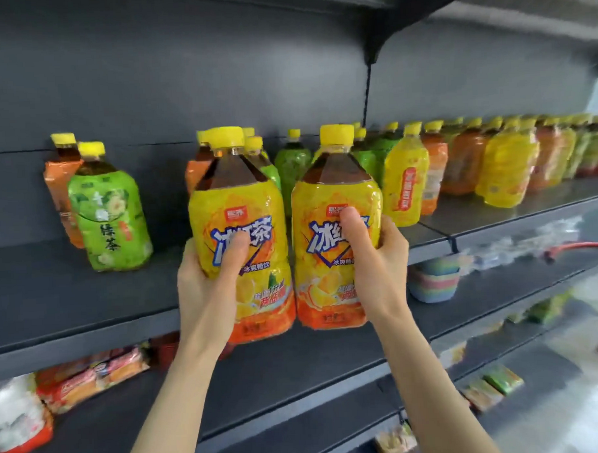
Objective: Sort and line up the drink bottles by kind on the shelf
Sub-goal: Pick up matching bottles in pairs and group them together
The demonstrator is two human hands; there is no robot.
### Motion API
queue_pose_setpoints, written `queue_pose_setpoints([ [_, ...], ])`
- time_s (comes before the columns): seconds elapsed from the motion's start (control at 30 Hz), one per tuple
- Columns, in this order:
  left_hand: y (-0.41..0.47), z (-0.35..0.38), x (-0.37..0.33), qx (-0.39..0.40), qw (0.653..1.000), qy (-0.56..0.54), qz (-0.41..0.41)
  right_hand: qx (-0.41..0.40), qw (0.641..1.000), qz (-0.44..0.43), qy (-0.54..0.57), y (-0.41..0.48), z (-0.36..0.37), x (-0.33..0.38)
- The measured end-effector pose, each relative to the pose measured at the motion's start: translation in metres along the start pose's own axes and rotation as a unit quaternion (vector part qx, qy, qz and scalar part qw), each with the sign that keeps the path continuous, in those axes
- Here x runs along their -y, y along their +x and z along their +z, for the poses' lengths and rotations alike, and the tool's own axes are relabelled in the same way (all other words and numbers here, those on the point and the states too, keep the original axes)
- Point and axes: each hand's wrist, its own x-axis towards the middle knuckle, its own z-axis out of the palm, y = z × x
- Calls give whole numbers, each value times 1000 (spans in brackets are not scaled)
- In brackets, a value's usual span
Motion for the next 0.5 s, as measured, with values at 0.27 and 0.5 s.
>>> queue_pose_setpoints([
  [0.27,-109,177,25,126,989,-44,-58,-94,989,17,-111,-11,-222,19],
  [0.5,-150,326,42,237,965,-61,-90,-206,969,29,-132,11,-372,28],
])
